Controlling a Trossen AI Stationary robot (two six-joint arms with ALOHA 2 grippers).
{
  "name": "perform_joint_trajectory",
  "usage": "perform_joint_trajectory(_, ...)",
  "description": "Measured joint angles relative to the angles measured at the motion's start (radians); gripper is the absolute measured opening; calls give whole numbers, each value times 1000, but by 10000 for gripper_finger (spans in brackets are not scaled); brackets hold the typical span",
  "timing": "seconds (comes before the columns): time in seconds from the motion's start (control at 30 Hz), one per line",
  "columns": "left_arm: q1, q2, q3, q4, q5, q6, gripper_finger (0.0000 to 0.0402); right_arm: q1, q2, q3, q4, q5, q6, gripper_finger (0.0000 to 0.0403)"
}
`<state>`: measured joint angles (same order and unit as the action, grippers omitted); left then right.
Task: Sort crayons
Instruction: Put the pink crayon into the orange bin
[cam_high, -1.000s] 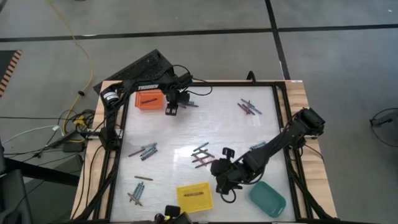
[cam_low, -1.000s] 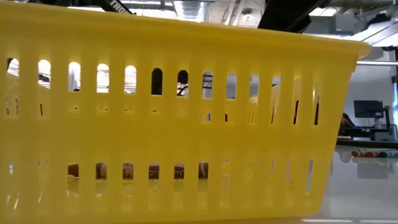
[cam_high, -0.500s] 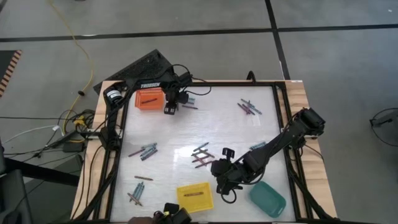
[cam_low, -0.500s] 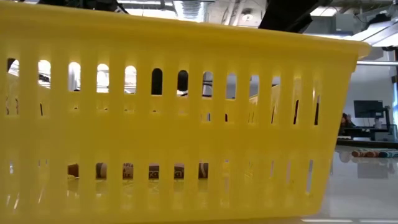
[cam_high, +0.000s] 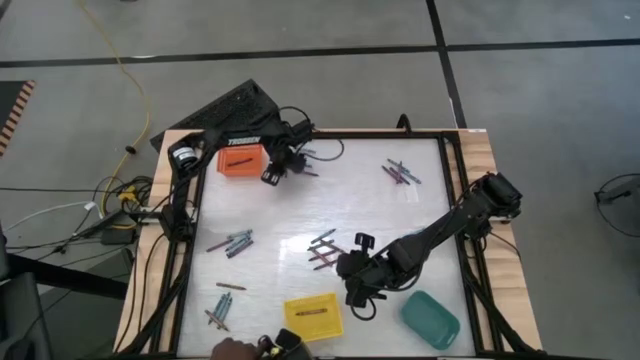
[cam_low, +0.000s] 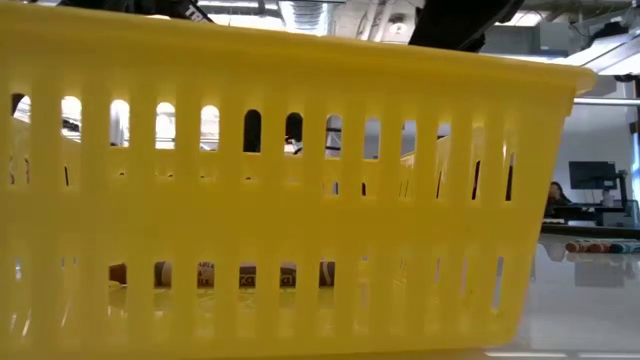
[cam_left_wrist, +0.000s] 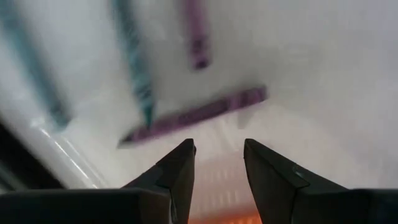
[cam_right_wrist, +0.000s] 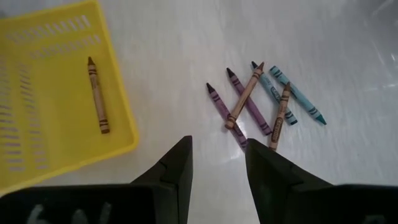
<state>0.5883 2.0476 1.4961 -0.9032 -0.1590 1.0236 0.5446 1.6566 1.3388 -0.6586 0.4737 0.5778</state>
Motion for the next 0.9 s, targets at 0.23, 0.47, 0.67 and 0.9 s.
perform_joint_trajectory(0.23,-46,0,-22,86,-76,116,127,3,0,-26,5,0,9,140)
perform_joint_trajectory(0.47,-47,0,-36,74,-75,229,127,5,0,-53,11,-5,35,140)
perform_joint_trajectory(0.67,-47,0,-62,102,-72,289,128,11,0,-53,12,-5,34,140)
perform_joint_trajectory(0.9,-50,0,-63,134,-40,301,128,10,0,-53,13,-4,34,140)
